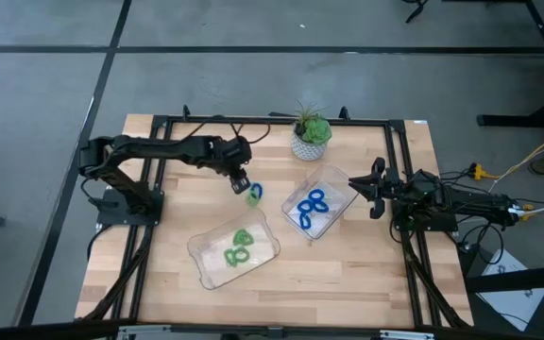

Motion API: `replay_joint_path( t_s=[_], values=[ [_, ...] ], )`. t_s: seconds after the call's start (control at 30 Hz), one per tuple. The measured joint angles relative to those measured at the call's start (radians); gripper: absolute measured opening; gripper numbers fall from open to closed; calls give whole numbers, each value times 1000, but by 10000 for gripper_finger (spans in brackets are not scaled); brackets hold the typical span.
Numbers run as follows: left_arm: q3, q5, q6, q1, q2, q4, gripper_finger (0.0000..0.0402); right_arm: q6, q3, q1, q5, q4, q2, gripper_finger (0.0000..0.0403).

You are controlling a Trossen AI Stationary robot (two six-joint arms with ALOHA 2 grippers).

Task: Sort spring keychains
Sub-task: Put the green spring keychain into the bottom transparent bin

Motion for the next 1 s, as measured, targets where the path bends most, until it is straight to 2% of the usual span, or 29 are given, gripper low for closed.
replay_joint_path(
  t_s=[0.07, 0.27, 0.37, 0.57, 0.77, 1.0],
  values=[
    [0, -1, 123, 5, 17, 1, 148, 0, 0, 0, 0, 0, 0, 67],
    [0, 13, 632, 5, 62, 38, 148, 0, 0, 0, 0, 0, 0, 67],
    [0, 58, 786, 12, 88, 76, 148, 0, 0, 0, -1, 0, 0, 67],
    [1, 210, 896, 18, 159, 105, 148, 0, 0, 0, 0, 0, 0, 67],
    [1, 266, 944, 9, 193, 112, 148, 0, 0, 0, 0, 0, 0, 67],
    [1, 281, 944, 6, 192, 118, 148, 0, 0, 0, 0, 0, 0, 67]
  ],
)
